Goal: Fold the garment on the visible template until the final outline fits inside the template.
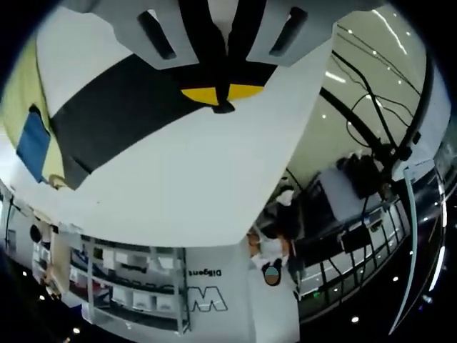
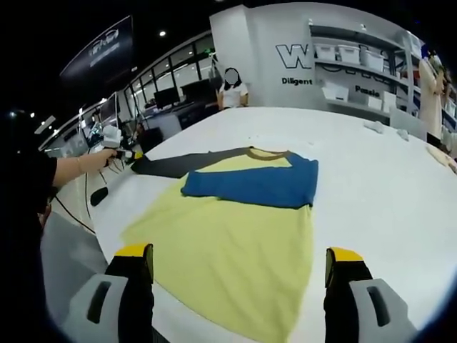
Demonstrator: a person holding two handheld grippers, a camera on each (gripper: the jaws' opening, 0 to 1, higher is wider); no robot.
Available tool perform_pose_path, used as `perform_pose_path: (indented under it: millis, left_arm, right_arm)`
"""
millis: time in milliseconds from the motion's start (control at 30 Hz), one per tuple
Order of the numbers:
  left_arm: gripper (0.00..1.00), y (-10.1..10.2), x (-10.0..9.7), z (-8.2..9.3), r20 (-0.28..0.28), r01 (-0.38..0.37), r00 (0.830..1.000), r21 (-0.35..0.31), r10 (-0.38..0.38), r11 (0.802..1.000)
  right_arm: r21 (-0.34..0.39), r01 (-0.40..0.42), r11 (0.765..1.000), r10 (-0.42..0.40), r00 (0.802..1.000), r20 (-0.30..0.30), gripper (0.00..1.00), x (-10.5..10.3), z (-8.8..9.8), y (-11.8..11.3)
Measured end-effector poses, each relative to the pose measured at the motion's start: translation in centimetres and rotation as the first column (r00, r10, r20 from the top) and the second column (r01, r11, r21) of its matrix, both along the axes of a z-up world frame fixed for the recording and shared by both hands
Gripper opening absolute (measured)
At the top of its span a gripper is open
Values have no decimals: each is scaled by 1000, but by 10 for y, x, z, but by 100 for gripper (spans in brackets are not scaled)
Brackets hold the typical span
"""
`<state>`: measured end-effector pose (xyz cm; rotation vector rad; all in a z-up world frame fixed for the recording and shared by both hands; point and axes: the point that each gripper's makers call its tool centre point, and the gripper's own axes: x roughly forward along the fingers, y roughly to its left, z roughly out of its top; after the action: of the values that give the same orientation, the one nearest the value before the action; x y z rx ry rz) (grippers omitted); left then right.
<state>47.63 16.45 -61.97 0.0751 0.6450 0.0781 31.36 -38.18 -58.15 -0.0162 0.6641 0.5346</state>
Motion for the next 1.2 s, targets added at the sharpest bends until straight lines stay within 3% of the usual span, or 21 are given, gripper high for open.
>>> perform_pose_path:
  millis: [300,767,933,1200]
  left_arm:
    - [0,-30,13,17,-1,106,994,23,-106,994]
    - [0,-95,31,45,29,259,965,20,-260,966]
    - [0,-121,37,53,28,334,941,65,-336,940]
    - [0,-162,46,62,44,410,910,52,-412,911]
  right_arm:
    - [1,-6,1000,6,1000,-1,99,-2,0,0]
    - [2,-11,1000,11,1000,3,99,-8,1,-2]
    - [4,-16,1000,16,1000,3,99,-9,2,0]
    - [0,-20,1000,20,1000,6,99,-13,3,-2]
